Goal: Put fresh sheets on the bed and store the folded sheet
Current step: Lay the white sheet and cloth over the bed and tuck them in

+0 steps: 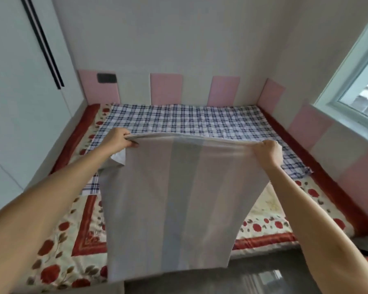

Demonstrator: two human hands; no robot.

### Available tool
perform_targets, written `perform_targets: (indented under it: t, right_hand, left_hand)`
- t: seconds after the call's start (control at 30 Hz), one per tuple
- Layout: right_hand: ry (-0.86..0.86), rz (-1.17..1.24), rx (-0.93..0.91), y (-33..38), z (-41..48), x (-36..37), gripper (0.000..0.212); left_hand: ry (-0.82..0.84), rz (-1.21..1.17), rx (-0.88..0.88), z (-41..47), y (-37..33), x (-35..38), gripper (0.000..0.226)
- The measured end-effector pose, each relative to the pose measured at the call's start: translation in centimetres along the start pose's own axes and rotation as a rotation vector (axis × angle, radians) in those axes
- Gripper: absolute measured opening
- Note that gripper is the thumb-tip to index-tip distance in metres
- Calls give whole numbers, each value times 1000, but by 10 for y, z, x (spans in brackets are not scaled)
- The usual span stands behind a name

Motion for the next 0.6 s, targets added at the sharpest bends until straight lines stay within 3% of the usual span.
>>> perform_targets:
  t: [0.27, 0.33, 0.4, 0.47, 0.6]
  right_hand:
    - [-47, -32, -56, 40, 117, 81, 19]
    - [-32, -31, -64, 43, 136, 104, 19]
    - [5, -22, -61, 47, 164, 137, 18]
    - [69, -19, -55, 54, 194, 171, 18]
    - [172, 28, -26, 61, 248, 241, 21]
  left_hand:
    - [-109, 80, -11, 147, 32, 15, 8]
    - [-135, 139, -44, 166, 42, 27, 25]
    - [-178, 170, -126, 193, 51, 40, 17]
    - [-196, 222, -247, 221, 63, 54, 26]
    - [-201, 322, -326, 280, 90, 89, 35]
Point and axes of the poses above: each hand's wrist, its own z-axis towards the middle knuckle, its own x-axis out of the palm, y = z × x, the point moved 1 cm from there along z, towards the middle knuckle, and after that the axes turned 5 degrees about -z, right-handed, at the moved point
